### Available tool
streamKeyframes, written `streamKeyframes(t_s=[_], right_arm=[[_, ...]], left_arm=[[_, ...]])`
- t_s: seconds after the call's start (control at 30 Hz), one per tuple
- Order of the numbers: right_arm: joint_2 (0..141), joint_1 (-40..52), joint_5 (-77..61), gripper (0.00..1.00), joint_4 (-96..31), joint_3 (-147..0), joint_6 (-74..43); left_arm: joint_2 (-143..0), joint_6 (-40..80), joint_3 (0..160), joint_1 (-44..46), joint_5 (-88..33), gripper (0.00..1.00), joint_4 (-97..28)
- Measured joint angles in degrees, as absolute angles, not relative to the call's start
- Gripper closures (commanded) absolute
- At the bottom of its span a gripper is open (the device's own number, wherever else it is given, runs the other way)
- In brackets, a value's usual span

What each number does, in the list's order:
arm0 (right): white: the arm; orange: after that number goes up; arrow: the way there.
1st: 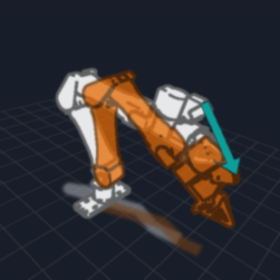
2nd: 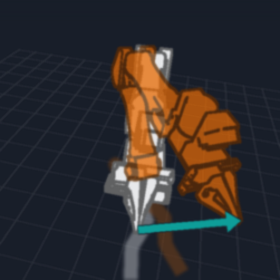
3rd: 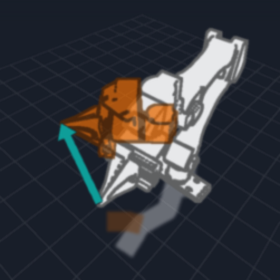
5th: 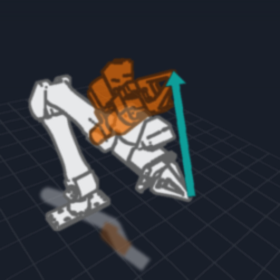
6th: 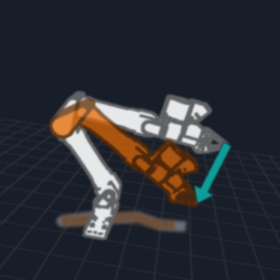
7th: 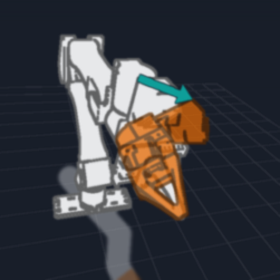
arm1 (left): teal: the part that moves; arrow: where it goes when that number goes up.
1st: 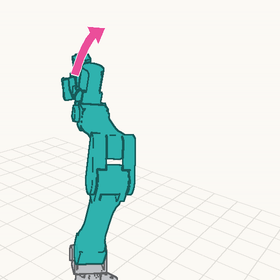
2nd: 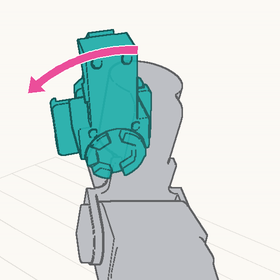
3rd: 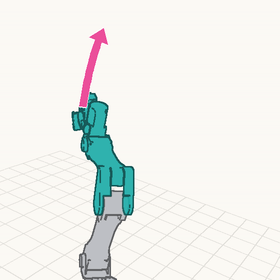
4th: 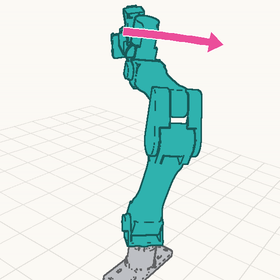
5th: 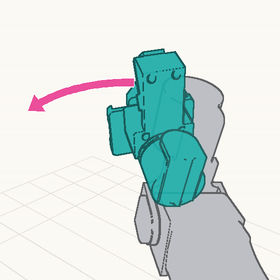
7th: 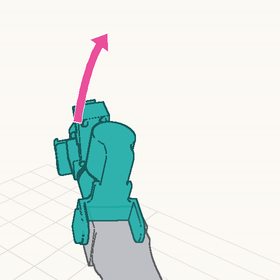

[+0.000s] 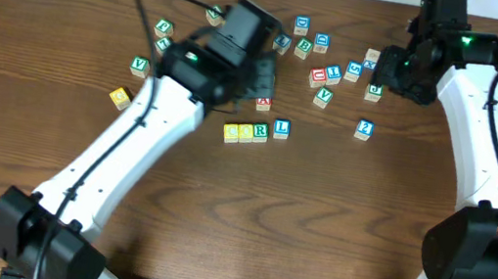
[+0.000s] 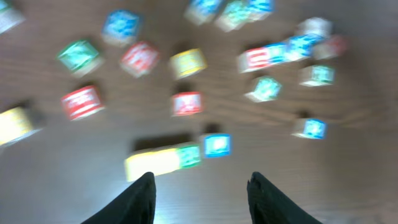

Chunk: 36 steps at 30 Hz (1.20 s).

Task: Spell out CORL
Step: 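Open the left gripper and retract the left arm leftward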

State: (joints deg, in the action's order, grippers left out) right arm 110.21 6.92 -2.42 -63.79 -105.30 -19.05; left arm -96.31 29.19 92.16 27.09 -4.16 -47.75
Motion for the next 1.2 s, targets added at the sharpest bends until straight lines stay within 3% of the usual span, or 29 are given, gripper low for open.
streamKeyframes(t_s=[0.1, 0.4, 0.5, 0.7, 1.2], right_arm=[[110.7, 9.0, -2.4, 0.46, -63.5, -105.3, -19.0], [117.4, 15.1, -4.1, 0.49, -61.5, -105.3, -19.0], [118.2, 16.5, -4.4, 0.55, -60.6, -105.3, -19.0], [118.7, 18.6, -4.7, 0.71, -58.9, -105.3, -19.3], [122.7, 19.8, -5.8, 0.72, -56.5, -105.3, -19.5]], left_arm=[[-96.4, 28.5, 92.1, 22.6, -4.1, 0.62, -53.0], [-96.5, 28.4, 88.1, 8.7, -4.0, 0.63, -57.1], [-96.5, 28.4, 85.5, 6.4, -3.9, 0.63, -57.0], [-96.8, 28.4, 80.2, 5.7, -3.9, 0.71, -54.0], [-97.1, 28.9, 70.3, 5.8, -3.9, 0.71, -46.0]])
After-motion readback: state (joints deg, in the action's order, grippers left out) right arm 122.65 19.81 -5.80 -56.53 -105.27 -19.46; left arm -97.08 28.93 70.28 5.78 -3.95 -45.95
